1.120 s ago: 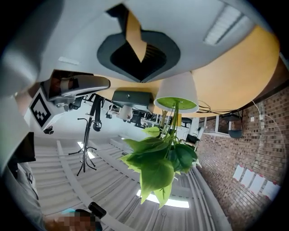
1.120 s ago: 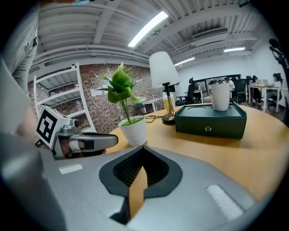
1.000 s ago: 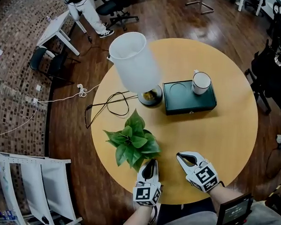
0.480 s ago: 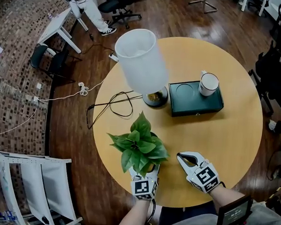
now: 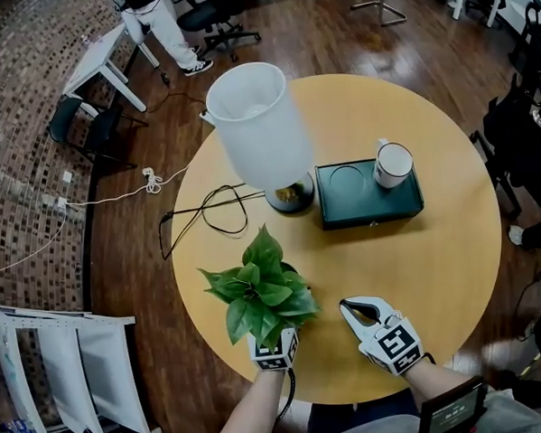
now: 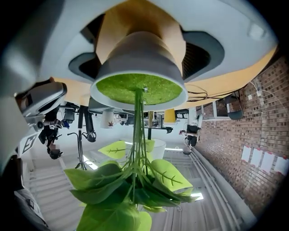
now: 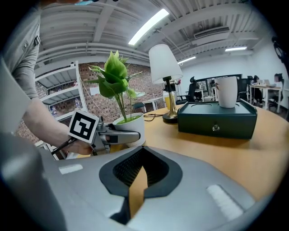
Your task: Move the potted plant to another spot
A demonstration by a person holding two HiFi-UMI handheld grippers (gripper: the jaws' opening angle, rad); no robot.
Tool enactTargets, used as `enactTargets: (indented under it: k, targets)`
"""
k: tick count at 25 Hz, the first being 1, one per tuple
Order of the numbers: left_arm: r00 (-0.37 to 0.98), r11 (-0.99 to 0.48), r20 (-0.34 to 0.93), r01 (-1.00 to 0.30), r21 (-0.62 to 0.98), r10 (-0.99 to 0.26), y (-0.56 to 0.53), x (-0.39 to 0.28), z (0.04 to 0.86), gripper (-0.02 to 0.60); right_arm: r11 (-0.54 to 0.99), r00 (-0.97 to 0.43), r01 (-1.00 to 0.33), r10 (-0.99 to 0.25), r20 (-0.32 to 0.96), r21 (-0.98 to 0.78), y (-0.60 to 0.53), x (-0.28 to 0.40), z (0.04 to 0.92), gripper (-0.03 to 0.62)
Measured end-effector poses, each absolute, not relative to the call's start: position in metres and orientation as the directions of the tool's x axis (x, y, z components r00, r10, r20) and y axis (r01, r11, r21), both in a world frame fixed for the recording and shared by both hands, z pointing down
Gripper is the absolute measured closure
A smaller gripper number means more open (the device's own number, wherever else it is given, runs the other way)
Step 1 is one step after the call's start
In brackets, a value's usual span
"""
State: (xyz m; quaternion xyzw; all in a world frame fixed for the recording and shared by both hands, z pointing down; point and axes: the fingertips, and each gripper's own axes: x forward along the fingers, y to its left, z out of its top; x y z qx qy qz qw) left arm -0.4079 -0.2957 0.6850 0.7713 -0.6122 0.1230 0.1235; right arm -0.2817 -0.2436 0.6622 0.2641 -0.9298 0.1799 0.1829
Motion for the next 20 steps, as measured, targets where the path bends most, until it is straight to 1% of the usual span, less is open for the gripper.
enactTargets:
  k: [3, 6, 20]
  targets:
    - [0.228, -0.231, 0.334, -0.972, 0.032, -0.914, -0.301, -0.406, 0.685, 0.033, 0.791, -0.789, -0.565, -0.433, 0.437, -0.236, -0.243, -0.276, 0.663, 0.594]
    - [0.234, -0.235, 0.325, -0.971, 0.034, -0.916, -0.303, -0.404, 0.685, 0.051, 0.785, -0.783, -0.573, -0.44, 0.439, -0.235, -0.243, -0.27, 0.665, 0.594]
    - [0.239, -0.237, 0.306, -0.971, 0.043, -0.922, -0.296, -0.402, 0.678, 0.063, 0.782, -0.769, -0.587, -0.458, 0.445, -0.21, -0.239, -0.259, 0.66, 0.594]
